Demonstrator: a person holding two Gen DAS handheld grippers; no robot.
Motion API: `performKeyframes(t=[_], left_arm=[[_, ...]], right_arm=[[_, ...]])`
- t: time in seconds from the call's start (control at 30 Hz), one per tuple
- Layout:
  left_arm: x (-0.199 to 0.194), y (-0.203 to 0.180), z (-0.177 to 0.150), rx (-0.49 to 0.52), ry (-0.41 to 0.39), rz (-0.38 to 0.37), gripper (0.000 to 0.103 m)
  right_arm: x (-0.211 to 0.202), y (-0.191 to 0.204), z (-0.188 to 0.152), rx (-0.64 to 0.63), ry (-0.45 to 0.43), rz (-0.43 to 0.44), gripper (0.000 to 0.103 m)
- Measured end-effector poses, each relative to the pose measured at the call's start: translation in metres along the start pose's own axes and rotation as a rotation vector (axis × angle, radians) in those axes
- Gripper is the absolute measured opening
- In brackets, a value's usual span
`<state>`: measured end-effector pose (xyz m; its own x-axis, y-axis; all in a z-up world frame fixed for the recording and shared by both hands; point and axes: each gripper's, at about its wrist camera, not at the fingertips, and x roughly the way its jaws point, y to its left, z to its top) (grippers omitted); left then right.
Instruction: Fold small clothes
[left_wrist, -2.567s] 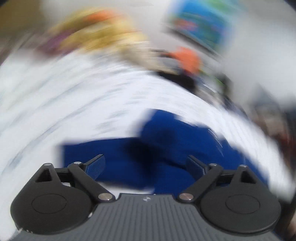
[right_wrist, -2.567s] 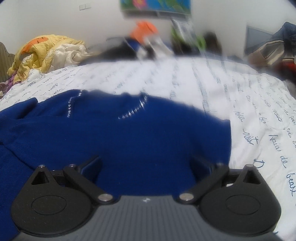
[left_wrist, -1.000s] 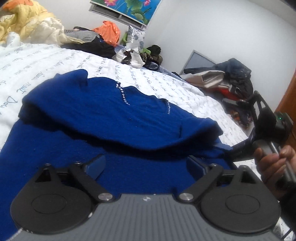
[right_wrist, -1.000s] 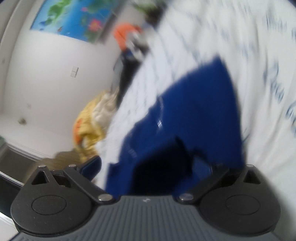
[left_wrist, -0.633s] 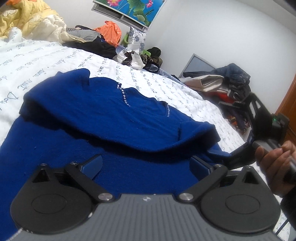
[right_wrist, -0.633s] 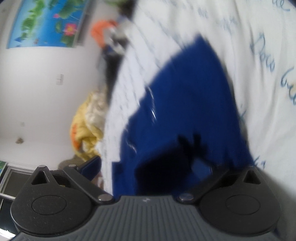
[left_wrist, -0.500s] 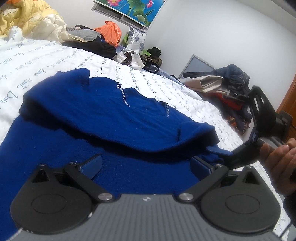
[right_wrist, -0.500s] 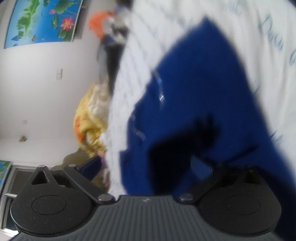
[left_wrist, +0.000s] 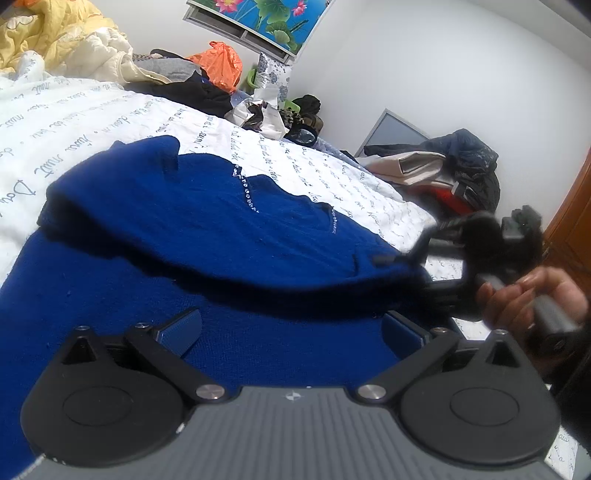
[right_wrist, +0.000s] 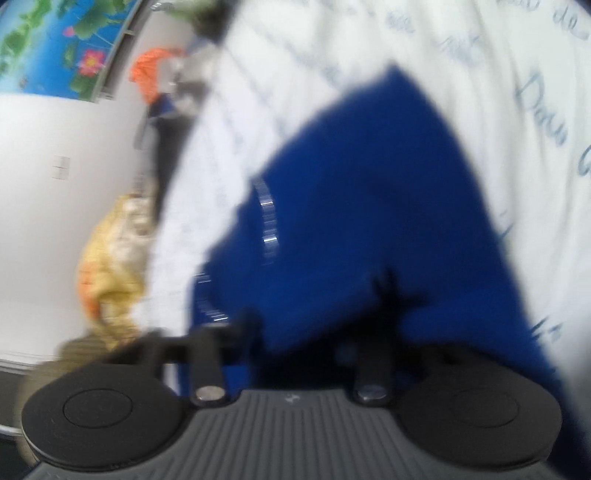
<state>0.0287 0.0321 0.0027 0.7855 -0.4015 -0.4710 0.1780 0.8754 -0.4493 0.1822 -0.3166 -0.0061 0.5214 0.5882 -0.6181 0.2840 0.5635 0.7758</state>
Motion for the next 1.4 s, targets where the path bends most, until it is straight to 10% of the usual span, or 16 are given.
performKeyframes(t=[0.27, 0.5, 0.6, 0.67, 0.8, 0.93, 1.0, 1.03, 1.17, 1.4], left_arm=[[0.0, 0.001, 0.0, -0.008, -0.002, -0.006, 0.103], [-0.012, -0.002, 0.006, 0.007, 0.017, 0.021, 0.102], [-0.044, 0.006, 0.032, 0.004, -0.095, 0.029, 0.103], [-0.053, 0.021, 0.062, -0.026, -0.174, 0.097, 0.103], [-0.002, 0.074, 0.113, -0.148, -0.049, 0.221, 0.097], [0.057, 0.11, 0.128, -0.237, 0.134, 0.217, 0.066], [0.072, 0.099, 0.131, -0.127, 0.147, 0.242, 0.02], [0.079, 0.093, 0.131, -0.069, 0.158, 0.286, 0.006], [0.055, 0.064, 0.123, 0.168, -0.008, 0.398, 0.006], [0.064, 0.076, 0.102, 0.238, 0.038, 0.468, 0.011]], right_arm=[[-0.1, 0.061, -0.02, -0.514, -0.443, 0.194, 0.005], [-0.053, -0.038, 0.004, -0.249, -0.24, -0.054, 0.013], [-0.078, -0.039, 0.01, -0.259, -0.36, -0.03, 0.048], [-0.086, -0.029, 0.02, -0.329, -0.427, -0.093, 0.094], [-0.054, -0.02, 0.049, -0.397, -0.328, -0.192, 0.094], [-0.017, -0.013, 0.054, -0.48, -0.288, -0.221, 0.088], [-0.002, -0.004, 0.052, -0.55, -0.247, -0.219, 0.024], [0.003, 0.002, 0.048, -0.572, -0.256, -0.249, 0.011], [-0.018, 0.01, 0.04, -0.637, -0.35, -0.192, 0.006], [-0.001, -0.015, 0.047, -0.564, -0.361, -0.236, 0.009]])
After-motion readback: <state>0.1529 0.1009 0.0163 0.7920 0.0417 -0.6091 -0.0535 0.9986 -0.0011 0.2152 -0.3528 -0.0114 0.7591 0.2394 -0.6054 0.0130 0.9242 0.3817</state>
